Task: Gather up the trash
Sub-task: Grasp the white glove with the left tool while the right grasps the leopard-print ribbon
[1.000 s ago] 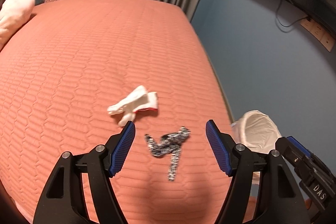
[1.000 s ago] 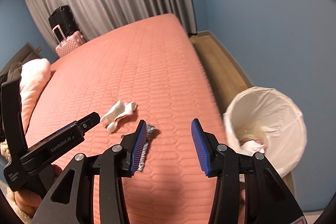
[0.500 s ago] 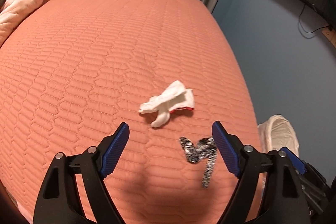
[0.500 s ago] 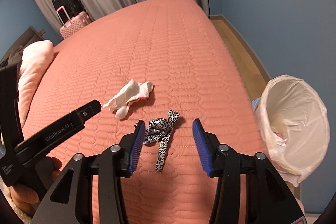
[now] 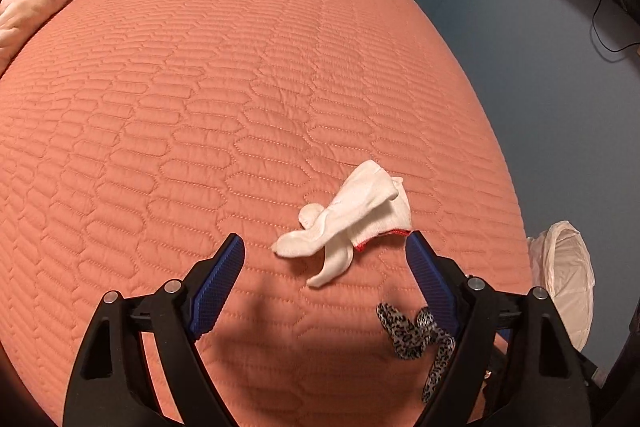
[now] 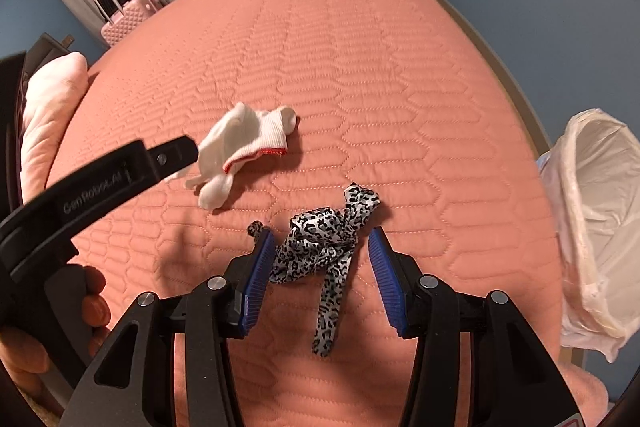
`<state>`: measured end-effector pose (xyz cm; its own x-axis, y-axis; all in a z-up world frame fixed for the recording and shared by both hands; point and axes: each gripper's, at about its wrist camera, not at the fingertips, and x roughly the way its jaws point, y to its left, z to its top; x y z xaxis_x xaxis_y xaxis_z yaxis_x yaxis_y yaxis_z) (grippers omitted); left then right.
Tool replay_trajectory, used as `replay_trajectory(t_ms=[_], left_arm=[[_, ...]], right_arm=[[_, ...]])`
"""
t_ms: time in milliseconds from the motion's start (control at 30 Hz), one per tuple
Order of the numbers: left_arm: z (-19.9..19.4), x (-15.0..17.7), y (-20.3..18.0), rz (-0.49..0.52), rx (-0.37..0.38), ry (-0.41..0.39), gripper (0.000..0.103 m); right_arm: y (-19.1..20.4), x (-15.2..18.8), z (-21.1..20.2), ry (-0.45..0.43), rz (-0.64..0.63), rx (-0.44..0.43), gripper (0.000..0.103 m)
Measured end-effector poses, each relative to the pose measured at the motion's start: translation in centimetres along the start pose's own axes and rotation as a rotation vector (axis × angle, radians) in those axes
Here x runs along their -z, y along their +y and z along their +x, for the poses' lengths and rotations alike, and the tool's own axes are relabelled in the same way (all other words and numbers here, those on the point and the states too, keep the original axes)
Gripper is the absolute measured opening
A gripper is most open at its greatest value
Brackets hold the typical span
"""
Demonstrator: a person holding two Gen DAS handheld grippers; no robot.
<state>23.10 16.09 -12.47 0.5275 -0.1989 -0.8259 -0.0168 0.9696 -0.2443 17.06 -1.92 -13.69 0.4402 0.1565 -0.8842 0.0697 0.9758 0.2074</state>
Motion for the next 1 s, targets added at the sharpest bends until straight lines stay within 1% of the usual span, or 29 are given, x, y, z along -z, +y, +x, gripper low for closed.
replay_trajectory(t_ms=[200,267,433,467,533,567,600,633,667,700,733,767,1000], left_arm=[[2.5,-0.7,0.3,-0.024,0.023,0.034,0.078],[3.2,-0.8,0.2,-0.027,0.034,0.043,0.073],[4.7,-0.6,-0.1,-0.022,0.057,0.086,0.05],[4.9,-0.5,-0.1,-0.026,0.063,0.096,0.047],[5.2,-0.4,0.0,-0.038,0.077,0.112,0.035],[5.2,-0.3,0.1,-0.043,0.083,0.113,0.032],[5.1,-0.3,0.1,-0.041,0.084,0.111,0.026],[5.0,-0.2,0.0,-0.034,0.089,0.111,0.021],[4.9,-0.2,-0.1,-0.029,0.09,0.108,0.018],[4.6,-0.2,-0.1,-0.024,0.09,0.104,0.014],[4.3,-0.2,-0.2,-0.021,0.091,0.101,0.013],[4.0,-0.1,-0.2,-0.021,0.097,0.1,0.013],[1.0,0.4,-1.4,-0.001,0.119,0.065,0.012]], right_arm=[[-0.1,-0.3,2.3,0.034,0.016,0.006,0.048],[-0.2,-0.4,2.9,0.043,0.02,0.005,0.048],[-0.3,-0.1,4.4,0.069,0.029,0.008,0.048],[-0.4,0.0,4.7,0.076,0.029,0.008,0.048],[-0.4,0.1,5.0,0.076,0.026,0.009,0.047],[-0.4,0.1,5.0,0.075,0.023,0.012,0.044],[-0.4,0.1,5.0,0.074,0.021,0.014,0.041],[-0.4,0.1,5.0,0.074,0.02,0.015,0.033],[-0.5,0.1,5.0,0.078,0.022,0.012,0.027],[-0.6,0.0,5.1,0.081,0.027,0.008,0.025],[-0.8,0.0,5.0,0.083,0.036,0.004,0.021],[-1.0,0.0,4.8,0.083,0.042,0.0,0.02],[-1.7,0.6,1.8,0.037,0.063,-0.015,0.018]])
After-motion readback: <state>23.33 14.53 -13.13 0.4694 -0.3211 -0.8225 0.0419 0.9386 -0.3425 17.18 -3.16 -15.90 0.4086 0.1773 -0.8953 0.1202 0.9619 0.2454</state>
